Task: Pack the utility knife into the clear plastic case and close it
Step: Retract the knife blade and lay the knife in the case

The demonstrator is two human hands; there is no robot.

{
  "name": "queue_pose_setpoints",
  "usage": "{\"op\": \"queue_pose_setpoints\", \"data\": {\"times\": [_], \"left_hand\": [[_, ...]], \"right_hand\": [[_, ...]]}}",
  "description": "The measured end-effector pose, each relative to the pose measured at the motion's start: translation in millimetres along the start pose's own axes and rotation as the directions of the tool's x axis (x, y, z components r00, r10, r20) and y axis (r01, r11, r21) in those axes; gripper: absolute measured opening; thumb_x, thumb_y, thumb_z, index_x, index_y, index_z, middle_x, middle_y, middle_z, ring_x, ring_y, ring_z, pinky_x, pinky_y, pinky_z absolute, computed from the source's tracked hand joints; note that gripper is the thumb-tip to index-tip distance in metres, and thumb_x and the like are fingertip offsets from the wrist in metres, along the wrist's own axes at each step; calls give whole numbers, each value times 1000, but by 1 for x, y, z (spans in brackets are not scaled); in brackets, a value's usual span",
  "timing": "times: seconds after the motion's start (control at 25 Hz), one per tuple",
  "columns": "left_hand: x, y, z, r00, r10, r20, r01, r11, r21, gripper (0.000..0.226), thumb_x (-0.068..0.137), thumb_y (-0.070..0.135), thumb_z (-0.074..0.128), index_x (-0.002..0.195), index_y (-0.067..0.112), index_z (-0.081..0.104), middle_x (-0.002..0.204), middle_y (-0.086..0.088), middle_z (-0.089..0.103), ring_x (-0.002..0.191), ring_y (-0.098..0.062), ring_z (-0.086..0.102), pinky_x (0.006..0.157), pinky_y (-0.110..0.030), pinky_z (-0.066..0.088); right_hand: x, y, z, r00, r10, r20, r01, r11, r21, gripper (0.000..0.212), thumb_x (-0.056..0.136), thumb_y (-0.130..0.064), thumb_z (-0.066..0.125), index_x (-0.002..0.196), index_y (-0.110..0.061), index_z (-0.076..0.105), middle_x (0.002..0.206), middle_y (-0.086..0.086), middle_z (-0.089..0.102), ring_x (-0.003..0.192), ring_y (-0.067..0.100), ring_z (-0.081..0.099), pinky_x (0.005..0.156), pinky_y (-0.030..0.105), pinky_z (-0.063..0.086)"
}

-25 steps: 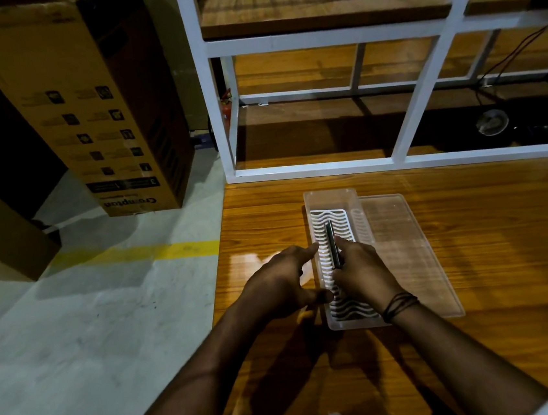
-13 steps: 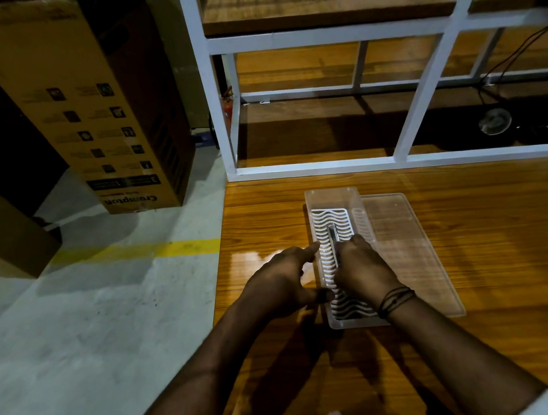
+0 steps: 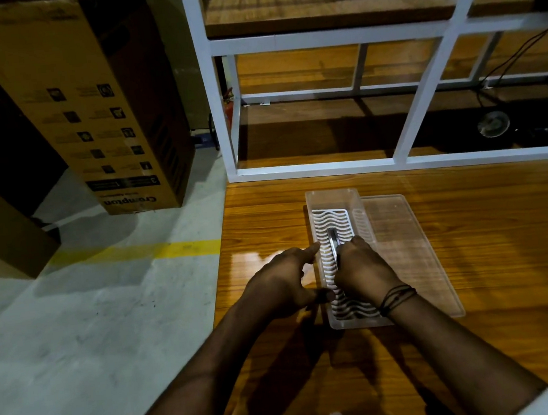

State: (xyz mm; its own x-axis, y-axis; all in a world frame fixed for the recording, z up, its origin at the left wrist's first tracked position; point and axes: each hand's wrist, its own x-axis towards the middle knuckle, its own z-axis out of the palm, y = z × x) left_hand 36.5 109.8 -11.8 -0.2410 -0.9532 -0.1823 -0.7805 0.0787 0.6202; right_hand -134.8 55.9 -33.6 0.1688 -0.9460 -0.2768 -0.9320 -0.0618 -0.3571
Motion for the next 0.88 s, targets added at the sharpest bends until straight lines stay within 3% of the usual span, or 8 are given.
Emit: {"op": "queue_pose_setpoints", "data": {"times": [0.16, 0.36, 0.88], "left_hand": [[1, 1, -1, 1000, -13, 8, 13, 1000, 8, 101, 79, 48, 83, 161, 36, 24, 150, 2, 53, 119, -18, 60, 94, -34, 53], [2, 0, 0, 1000, 9, -13, -8, 999, 38, 98, 79, 48, 83, 159, 34, 29, 149, 1, 54, 118, -18, 60, 94, -34, 54], [-1, -4, 4, 995, 63, -82, -58, 997, 55, 96, 77, 49, 84, 158, 33, 34, 146, 5, 57, 113, -14, 62, 89, -33, 56]], "right_hand": [[-14, 3, -1, 995, -93, -21, 93, 996, -14, 41, 80, -21, 67, 121, -17, 63, 128, 12, 53, 112, 32, 61, 94, 41, 53], [-45, 15, -8, 952, -303, 37, 303, 926, -226, 30, 90, -22, 58, 119, -17, 59, 119, 6, 58, 107, 26, 63, 89, 34, 50], [-51, 14, -11, 952, -306, -8, 294, 923, -247, 22, 91, -17, 56, 110, -16, 67, 110, 7, 64, 103, 27, 66, 80, 33, 50]]}}
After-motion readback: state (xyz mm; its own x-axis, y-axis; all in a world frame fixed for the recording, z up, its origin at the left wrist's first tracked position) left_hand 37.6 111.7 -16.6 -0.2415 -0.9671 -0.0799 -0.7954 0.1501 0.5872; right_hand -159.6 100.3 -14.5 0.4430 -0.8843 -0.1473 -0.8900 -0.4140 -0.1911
